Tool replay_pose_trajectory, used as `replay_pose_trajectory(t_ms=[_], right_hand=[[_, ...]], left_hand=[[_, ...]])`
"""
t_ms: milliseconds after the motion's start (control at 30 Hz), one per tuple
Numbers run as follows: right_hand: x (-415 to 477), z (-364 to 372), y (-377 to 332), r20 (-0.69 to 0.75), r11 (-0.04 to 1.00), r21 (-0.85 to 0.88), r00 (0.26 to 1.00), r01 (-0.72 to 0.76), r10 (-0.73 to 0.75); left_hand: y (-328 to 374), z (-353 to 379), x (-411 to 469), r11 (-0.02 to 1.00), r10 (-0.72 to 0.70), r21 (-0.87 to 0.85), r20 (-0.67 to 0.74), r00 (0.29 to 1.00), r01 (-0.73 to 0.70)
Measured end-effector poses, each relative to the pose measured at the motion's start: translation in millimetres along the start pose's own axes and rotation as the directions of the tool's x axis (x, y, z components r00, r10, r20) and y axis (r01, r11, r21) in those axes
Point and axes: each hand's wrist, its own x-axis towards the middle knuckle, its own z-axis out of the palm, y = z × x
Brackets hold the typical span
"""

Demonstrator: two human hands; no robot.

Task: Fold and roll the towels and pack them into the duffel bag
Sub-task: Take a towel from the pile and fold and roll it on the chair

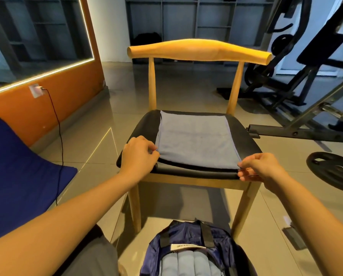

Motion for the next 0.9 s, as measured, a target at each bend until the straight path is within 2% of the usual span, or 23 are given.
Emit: replay_pose_trajectory(t_ms=[67,133,167,400,567,700,767,800,900], right_hand=[[1,0,0,-0.004,1.0,-0.003,1.0,0.002,-0.002],[2,0,1,-0.006,1.0,-0.005,1.0,0.008,-0.008],[2,0,1,-0.006,1.0,-0.006,1.0,0.009,-0.009],[2,-3,0,0.007,1.0,0.024,1.0,-0.012,0.012],[5,-9,0,0.011,0.996,0.079,0.999,-0.041,0.041],[7,-10,-1,0.0,0.996,0.081,0.999,-0.036,0.036],[8,-10,-2,-0.003,0.996,0.082,0.999,-0.039,0.04],[8,-11,-2,-0.005,0.995,0.085,0.999,-0.042,0.043],[7,-13,-4,-0.014,0.993,0.108,0.999,-0.042,0.044]], left_hand=[[-3,-5,4,0.961,-0.139,-0.232,0.078,0.987,0.154],[-8,-9,9,0.841,-0.259,-0.443,0.174,0.95,0.311],[-11,-11,10,0.795,-0.29,-0.493,0.201,0.936,0.353],[-16,-14,16,0.63,-0.351,-0.651,0.249,0.903,0.424],[-12,-15,22,0.595,-0.35,-0.701,0.215,0.912,0.393],[-8,-17,28,0.532,-0.359,-0.735,0.254,0.898,0.421],[-10,-18,31,0.545,-0.337,-0.731,0.259,0.905,0.412],[-12,-20,32,0.589,-0.313,-0.708,0.244,0.918,0.389],[-21,-25,33,0.848,-0.133,-0.499,0.125,0.983,0.178]])
